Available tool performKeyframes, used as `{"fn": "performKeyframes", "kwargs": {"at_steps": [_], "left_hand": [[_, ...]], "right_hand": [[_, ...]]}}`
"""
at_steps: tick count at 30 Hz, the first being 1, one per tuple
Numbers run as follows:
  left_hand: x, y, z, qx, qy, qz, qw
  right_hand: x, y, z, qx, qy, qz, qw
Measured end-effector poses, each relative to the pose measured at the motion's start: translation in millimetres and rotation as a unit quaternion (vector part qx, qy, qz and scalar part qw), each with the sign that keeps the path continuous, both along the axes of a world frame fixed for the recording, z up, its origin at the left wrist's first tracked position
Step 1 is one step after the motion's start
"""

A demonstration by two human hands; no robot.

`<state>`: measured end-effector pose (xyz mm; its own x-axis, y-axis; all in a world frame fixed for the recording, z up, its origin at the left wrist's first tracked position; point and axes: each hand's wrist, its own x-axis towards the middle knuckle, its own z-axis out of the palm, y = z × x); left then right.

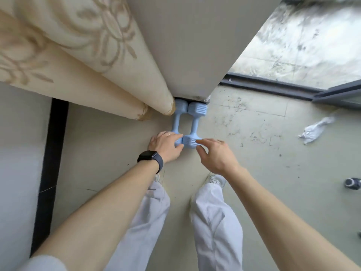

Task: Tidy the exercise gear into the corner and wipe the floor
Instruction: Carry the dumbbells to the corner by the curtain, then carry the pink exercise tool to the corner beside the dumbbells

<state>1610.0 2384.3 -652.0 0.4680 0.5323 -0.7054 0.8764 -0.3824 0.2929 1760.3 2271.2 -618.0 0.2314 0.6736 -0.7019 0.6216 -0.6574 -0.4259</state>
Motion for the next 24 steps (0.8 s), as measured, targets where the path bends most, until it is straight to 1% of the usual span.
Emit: {"fn": "performKeyframes", "kwargs": {"at_steps": [2,5,7,9,10,11,12,15,18,21,24], "left_hand": [[-2.0,8.3,78.6,0.028,-0.01,-0.023,0.999],[-4.0,24.1,206.5,0.106,-0.031,-0.043,0.993],[-8.4,26.0,284.7,0.156,-0.045,-0.027,0.986],[-5.4,34.7,325.3,0.18,-0.066,0.0,0.982],[-10.4,26.8,372.2,0.215,-0.079,0.014,0.973],[-14.8,17.5,422.6,0.244,-0.095,0.027,0.965],[-14.5,18.2,431.8,0.25,-0.106,0.029,0.962],[-25.5,-4.4,506.4,0.311,-0.127,0.063,0.94],[-44.4,-37.4,571.7,0.401,-0.154,0.116,0.896],[-83.6,-86.5,634.9,0.466,-0.148,0.187,0.852],[-141.0,-147.3,692.1,0.546,-0.124,0.258,0.787]], "right_hand": [[2.8,0.1,81.0,0.032,-0.013,-0.001,0.999],[9.3,6.7,205.5,0.097,-0.04,-0.013,0.994],[13.5,6.7,282.5,0.144,-0.07,-0.033,0.987],[20.4,11.0,325.7,0.184,-0.096,-0.054,0.977],[23.5,3.7,369.3,0.227,-0.099,-0.05,0.968],[24.8,-1.2,419.4,0.257,-0.113,-0.028,0.959],[28.2,1.3,425.1,0.27,-0.113,-0.017,0.956],[39.8,1.4,495.0,0.326,-0.131,0.059,0.934],[42.5,1.0,551.2,0.407,-0.134,0.145,0.892],[16.0,-1.7,604.5,0.467,-0.115,0.23,0.846],[-38.8,-7.7,661.8,0.524,-0.068,0.296,0.796]]}}
